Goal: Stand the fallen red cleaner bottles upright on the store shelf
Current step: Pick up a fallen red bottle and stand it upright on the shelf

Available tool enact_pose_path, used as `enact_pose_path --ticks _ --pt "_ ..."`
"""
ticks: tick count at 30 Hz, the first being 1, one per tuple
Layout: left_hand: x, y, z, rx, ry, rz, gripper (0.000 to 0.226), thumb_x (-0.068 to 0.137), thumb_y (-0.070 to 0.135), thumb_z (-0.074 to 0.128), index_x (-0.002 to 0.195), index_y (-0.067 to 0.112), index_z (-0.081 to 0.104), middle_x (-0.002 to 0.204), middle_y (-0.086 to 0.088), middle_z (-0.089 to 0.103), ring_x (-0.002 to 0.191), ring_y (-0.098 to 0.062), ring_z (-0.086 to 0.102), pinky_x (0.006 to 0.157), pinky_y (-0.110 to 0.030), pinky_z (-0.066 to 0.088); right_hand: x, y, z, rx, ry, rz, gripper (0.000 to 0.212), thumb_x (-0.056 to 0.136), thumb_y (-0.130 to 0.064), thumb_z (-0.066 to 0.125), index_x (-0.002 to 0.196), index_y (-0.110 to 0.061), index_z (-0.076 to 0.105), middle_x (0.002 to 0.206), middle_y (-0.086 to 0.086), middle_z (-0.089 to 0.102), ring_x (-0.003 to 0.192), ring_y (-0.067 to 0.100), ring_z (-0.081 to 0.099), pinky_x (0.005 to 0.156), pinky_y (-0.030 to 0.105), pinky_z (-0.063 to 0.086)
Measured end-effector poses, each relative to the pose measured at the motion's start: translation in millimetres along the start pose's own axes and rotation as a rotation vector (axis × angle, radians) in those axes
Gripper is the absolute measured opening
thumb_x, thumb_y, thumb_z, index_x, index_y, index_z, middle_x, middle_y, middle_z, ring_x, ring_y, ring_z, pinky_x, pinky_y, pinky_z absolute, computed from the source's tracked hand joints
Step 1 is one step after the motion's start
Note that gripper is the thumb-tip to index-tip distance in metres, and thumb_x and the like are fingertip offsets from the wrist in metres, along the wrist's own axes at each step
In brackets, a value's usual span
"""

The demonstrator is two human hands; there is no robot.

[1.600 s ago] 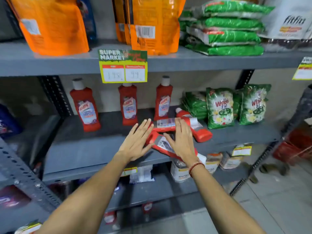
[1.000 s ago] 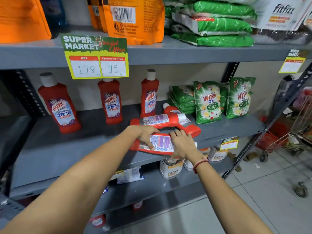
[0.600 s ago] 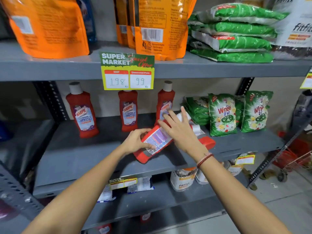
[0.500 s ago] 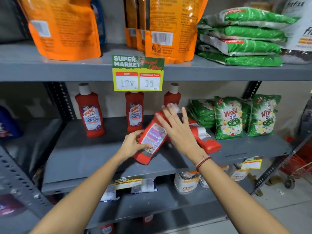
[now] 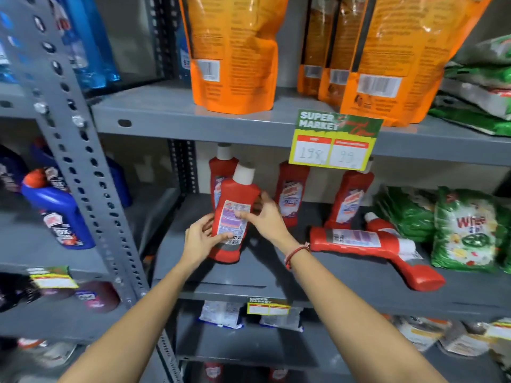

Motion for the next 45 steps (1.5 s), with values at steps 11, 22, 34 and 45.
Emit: enact_pose_path --ticks 11,22,34,45 --pt "-3.8 -24.9 -26.2 -0.09 0.039 -0.054 0.059 0.07 0.004 0.076 0.124 0.008 0.053 0.114 -0.011 0.067 0.101 -0.013 0.066 0.09 -0.027 0.054 13.7 -1.1 46.8 -0.126 -0.11 -0.119 0.053 0.077 -0.018 0.074 0.12 -0.008 0.045 0.117 0.014 0.065 0.104 0.023 0.065 0.094 0.038 0.051" --pt "-58.0 -33.7 37.6 0.181 0.338 -0.013 0.063 0.079 0.021 0.071 0.133 0.01 0.041 0.126 -0.006 0.05 0.115 -0.015 0.049 0.102 -0.033 0.042 6.3 -3.7 51.3 -0.27 0.129 -0.125 0.059 0.065 -0.035 0.08 0.11 -0.01 0.052 0.105 0.012 0.069 0.094 0.028 0.066 0.082 0.04 0.055" --pt "-17.8 -44.3 1.1 0.26 0.062 0.026 0.041 0.078 0.015 0.071 0.117 0.007 0.06 0.102 -0.016 0.049 0.088 0.023 0.044 0.077 0.006 0.034 -1.7 22.0 33.9 0.026 -0.027 -0.012 0.058 0.07 -0.026 0.081 0.121 -0.014 0.056 0.109 -0.007 0.059 0.098 0.005 0.056 0.084 0.022 0.048" --pt "13.2 -47.2 -33.5 0.036 -0.316 -0.111 0.053 0.065 0.021 0.08 0.11 0.021 0.051 0.112 -0.004 0.066 0.103 -0.018 0.066 0.085 -0.025 0.056 -0.4 68.3 58.6 0.055 -0.224 0.201 0.055 0.077 -0.011 0.074 0.126 -0.006 0.047 0.128 0.015 0.059 0.112 0.025 0.06 0.096 0.037 0.051"
Point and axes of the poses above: each hand's wrist, its own x-axis towards the middle knuckle, its own z-axis out of the palm, y = z × x, the point moved 2 cm from there along x, towards the middle knuckle
